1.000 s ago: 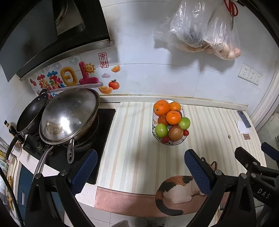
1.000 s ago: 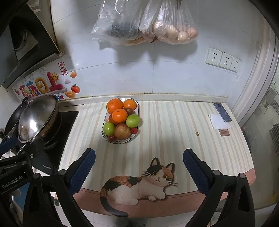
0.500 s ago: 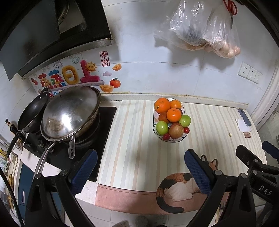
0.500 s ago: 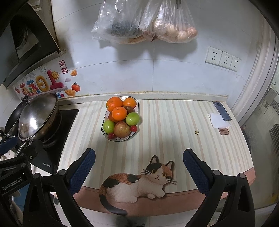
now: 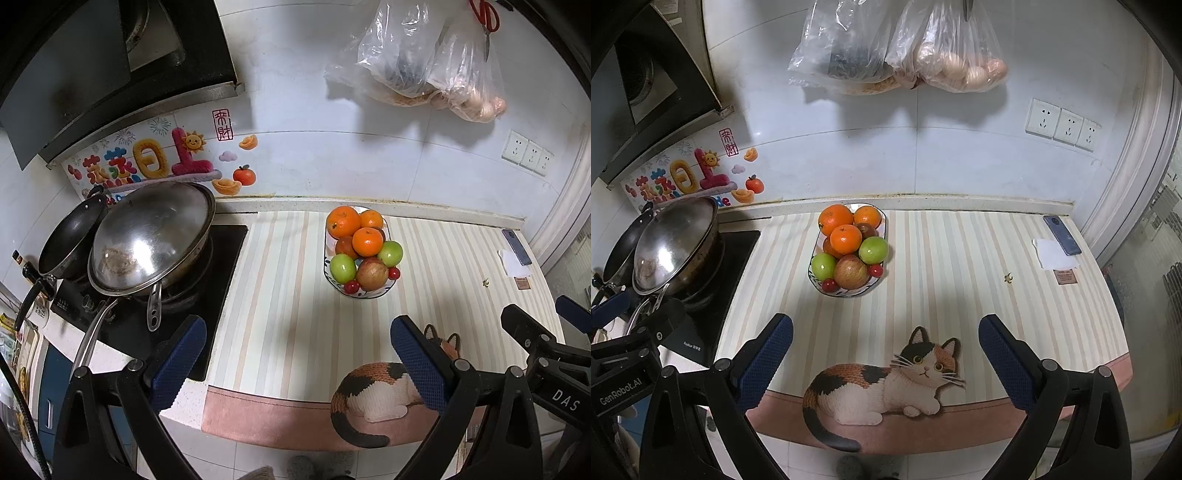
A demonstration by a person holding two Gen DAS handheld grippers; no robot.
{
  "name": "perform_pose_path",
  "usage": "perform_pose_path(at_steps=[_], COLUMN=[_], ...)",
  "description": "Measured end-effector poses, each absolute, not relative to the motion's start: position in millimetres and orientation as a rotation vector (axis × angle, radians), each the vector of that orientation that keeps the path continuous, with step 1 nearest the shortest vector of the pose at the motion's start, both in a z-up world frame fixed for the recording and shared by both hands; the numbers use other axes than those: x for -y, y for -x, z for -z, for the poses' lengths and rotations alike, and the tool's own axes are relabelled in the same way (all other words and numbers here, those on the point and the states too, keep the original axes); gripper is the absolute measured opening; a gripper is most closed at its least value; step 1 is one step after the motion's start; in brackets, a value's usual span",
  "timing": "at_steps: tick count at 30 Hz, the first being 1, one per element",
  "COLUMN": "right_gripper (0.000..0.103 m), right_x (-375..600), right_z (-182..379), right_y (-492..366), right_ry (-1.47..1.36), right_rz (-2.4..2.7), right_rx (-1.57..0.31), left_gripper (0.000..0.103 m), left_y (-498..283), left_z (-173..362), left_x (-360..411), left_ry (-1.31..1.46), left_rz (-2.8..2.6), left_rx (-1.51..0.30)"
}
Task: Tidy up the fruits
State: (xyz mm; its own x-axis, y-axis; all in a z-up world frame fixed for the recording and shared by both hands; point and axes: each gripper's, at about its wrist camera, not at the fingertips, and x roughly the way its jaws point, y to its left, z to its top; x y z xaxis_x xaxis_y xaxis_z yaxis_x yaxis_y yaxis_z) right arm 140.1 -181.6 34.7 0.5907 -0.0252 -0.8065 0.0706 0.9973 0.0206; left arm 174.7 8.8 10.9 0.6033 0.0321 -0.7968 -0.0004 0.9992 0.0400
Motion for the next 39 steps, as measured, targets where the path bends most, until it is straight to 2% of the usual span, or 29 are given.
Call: perform_pose_path(at_steps=[39], right_gripper=[0.103], right_x=[179], right_z=[-45], right_y=[-133], right_ry=[-0.045], right_rz=[0.035], right_rx=[-0.918], left_gripper=[0.102], left_y=[-168], left_z=[-12], left_x=[-11], left_ry=[-0.038], left_rz=[-0.016], left_rx=[-0.915])
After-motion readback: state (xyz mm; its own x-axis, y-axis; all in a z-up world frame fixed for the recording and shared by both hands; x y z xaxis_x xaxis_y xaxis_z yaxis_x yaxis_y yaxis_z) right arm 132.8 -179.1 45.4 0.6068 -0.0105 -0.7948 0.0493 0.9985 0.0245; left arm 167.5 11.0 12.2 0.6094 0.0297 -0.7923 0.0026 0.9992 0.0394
